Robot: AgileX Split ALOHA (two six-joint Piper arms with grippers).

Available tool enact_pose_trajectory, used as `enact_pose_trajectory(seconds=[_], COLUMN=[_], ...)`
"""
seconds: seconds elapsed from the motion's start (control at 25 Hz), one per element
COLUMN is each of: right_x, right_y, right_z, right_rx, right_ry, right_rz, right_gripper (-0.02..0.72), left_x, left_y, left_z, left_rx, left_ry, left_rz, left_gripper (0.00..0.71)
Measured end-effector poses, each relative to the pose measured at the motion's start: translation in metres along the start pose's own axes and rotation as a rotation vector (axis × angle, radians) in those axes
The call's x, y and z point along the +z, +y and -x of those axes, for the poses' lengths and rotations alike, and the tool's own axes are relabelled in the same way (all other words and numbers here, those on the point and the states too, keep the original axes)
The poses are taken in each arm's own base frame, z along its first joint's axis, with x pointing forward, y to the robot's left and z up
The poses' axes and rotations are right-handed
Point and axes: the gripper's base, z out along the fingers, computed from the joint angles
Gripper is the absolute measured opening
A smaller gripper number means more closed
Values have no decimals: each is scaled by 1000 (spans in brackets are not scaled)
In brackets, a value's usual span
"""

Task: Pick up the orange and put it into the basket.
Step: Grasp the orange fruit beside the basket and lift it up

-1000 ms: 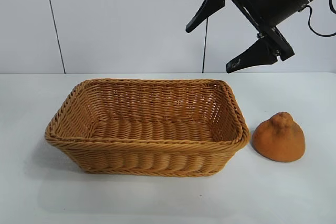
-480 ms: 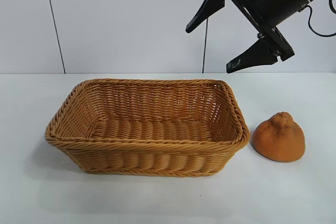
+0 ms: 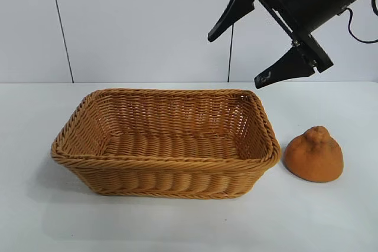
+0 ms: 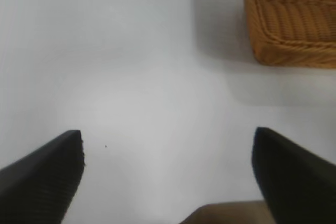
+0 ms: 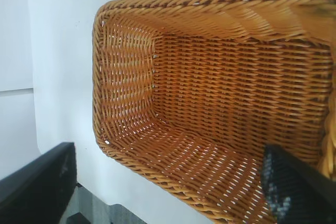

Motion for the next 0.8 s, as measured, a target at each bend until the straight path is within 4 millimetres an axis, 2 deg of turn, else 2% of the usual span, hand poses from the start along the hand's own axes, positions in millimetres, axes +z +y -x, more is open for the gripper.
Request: enact_pose_trajectory(seconds=[0.12,0.6,0.8], right_x=[0,-8,-14], right_y=[-5,-37,-47], right_z=[-2,-11,-9], right_rx=[-14,-55,-44], right_ry=[27,131,124], right_rz=[-55,-413,-517], right_gripper=[652,652,652], left_x=[-6,-6,-6], left_y=[0,0,0], left_z=[-4,-4,-4], left_rx=[3,3,3], left_ry=[-46,-48,-48], left_rz=[-1,-1,-1], left_gripper=[618,618,618])
